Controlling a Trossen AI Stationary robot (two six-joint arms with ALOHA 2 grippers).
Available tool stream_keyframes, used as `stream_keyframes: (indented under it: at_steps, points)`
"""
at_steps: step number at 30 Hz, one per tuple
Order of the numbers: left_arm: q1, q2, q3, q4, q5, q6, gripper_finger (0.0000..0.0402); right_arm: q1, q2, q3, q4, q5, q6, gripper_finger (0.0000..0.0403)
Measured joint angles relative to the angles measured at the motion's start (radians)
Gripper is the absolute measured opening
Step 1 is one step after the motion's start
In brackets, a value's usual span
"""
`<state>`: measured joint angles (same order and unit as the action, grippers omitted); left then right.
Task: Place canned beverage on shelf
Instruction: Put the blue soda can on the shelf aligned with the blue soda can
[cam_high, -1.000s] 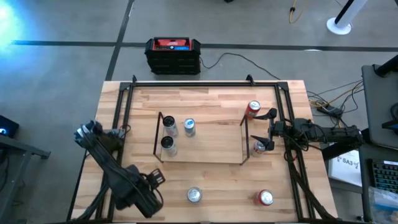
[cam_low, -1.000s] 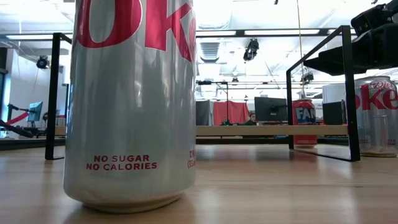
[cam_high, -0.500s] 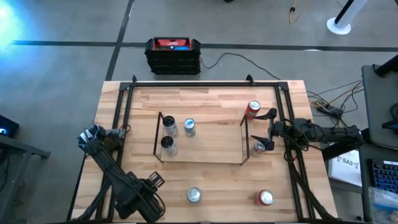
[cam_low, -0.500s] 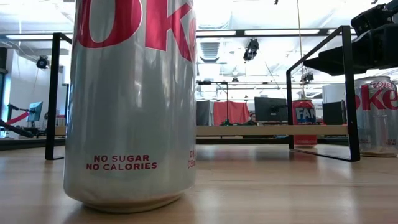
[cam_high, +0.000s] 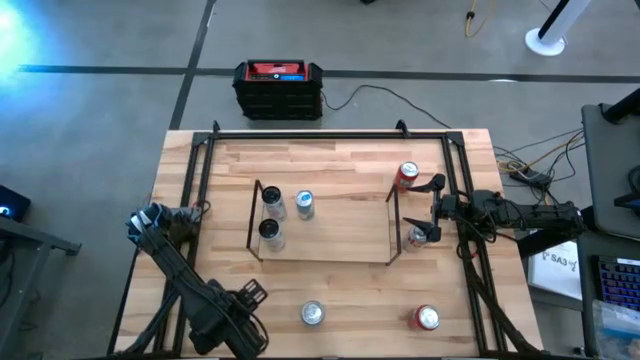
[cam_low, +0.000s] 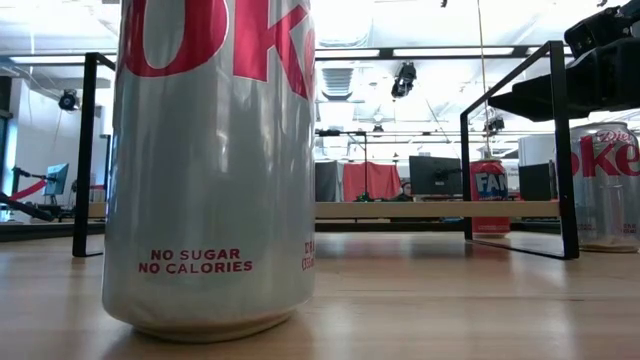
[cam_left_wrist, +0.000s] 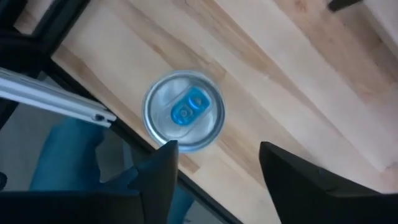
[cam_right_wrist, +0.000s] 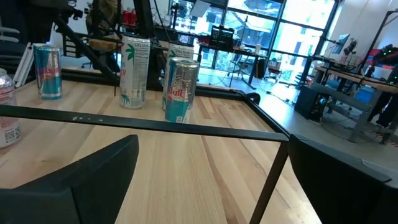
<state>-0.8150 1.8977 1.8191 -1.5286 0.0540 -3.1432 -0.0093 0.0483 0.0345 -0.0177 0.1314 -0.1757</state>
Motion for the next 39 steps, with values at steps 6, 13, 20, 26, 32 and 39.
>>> stream_keyframes:
  at_steps: [6,13,20,26,32,39]
  points:
    - [0.0,0.0,0.0,0.0,0.0,0.0,0.0285,0.0,0.0,0.0,0.0,0.0,0.0,0.0398]
    - [0.0,0.0,-0.001,-0.036,0.003,0.0,0.0367,0.0,0.0,0.0,0.0,0.0,0.0,0.0398]
    - [0.0,0.024,-0.003,-0.027,0.044,0.0,0.0391,0.0,0.0,0.0,0.0,0.0,0.0,0.0398]
    - [0.0,0.055,-0.004,-0.028,0.068,0.001,0.0394,0.0,0.0,0.0,0.0,0.0,0.0,0.0398]
    - [-0.007,0.081,-0.004,-0.036,0.07,0.001,0.0395,0.0,0.0,0.0,0.0,0.0,0.0,0.0398]
    - [-0.011,0.085,-0.004,-0.038,0.07,0.001,0.0377,0.0,0.0,0.0,0.0,0.0,0.0,0.0398]
